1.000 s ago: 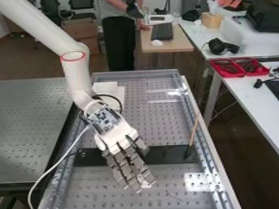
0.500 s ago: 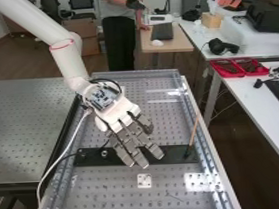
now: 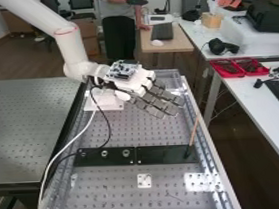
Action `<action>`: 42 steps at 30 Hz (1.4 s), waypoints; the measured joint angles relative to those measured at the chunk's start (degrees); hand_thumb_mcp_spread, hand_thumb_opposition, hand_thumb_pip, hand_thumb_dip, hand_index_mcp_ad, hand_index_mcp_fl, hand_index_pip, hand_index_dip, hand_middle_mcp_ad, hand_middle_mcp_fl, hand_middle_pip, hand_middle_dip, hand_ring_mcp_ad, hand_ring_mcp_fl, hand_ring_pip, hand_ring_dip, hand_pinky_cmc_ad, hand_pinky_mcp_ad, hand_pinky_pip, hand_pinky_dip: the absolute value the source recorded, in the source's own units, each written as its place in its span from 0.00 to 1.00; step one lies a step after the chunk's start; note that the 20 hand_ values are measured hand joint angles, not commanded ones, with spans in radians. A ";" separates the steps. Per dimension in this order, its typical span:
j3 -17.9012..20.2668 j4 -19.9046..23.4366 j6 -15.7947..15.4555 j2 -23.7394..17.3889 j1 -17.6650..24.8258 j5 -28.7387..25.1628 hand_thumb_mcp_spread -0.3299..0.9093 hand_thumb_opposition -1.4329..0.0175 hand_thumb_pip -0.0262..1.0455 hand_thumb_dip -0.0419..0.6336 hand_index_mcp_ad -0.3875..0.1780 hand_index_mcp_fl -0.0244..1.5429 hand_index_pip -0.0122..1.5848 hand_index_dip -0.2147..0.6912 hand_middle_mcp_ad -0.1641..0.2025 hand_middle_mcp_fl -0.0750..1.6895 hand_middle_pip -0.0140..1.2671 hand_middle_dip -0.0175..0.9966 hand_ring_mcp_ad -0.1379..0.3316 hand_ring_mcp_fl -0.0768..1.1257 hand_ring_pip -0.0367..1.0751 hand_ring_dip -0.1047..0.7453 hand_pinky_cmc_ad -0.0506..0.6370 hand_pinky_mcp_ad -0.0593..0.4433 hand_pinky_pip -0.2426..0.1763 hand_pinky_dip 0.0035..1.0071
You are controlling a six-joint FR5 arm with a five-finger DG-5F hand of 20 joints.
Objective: Grab the pcb board and place it in the clear container
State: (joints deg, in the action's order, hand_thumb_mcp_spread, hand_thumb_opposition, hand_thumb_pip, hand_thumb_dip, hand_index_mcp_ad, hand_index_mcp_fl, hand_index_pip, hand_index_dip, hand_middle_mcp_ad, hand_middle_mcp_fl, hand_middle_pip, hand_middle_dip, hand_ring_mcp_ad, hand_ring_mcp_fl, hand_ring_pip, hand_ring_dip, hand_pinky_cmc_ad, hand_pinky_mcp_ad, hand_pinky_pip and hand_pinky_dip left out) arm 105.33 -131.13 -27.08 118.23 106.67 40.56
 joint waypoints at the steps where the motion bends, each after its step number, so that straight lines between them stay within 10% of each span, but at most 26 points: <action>1: -0.27 -0.67 0.72 0.00 0.37 0.97 0.81 0.37 0.37 0.41 0.44 0.51 0.70 0.59 0.72 0.07 0.13 0.17 0.65 0.12 0.12 0.17 0.46 0.38 0.37 0.19; 42: -7.52 -11.85 12.54 5.67 4.53 16.60 0.81 0.37 0.37 0.41 0.45 0.52 0.69 0.60 0.72 0.08 0.13 0.17 0.65 0.12 0.12 0.17 0.48 0.38 0.36 0.19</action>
State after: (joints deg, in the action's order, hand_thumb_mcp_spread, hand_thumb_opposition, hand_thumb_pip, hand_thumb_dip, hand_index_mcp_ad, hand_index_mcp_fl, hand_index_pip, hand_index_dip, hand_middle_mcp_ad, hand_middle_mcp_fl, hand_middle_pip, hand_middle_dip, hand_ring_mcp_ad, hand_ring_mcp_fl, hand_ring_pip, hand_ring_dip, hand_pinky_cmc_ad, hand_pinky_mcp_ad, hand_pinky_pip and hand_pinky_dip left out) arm 97.81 -142.98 -14.54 123.90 111.20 57.16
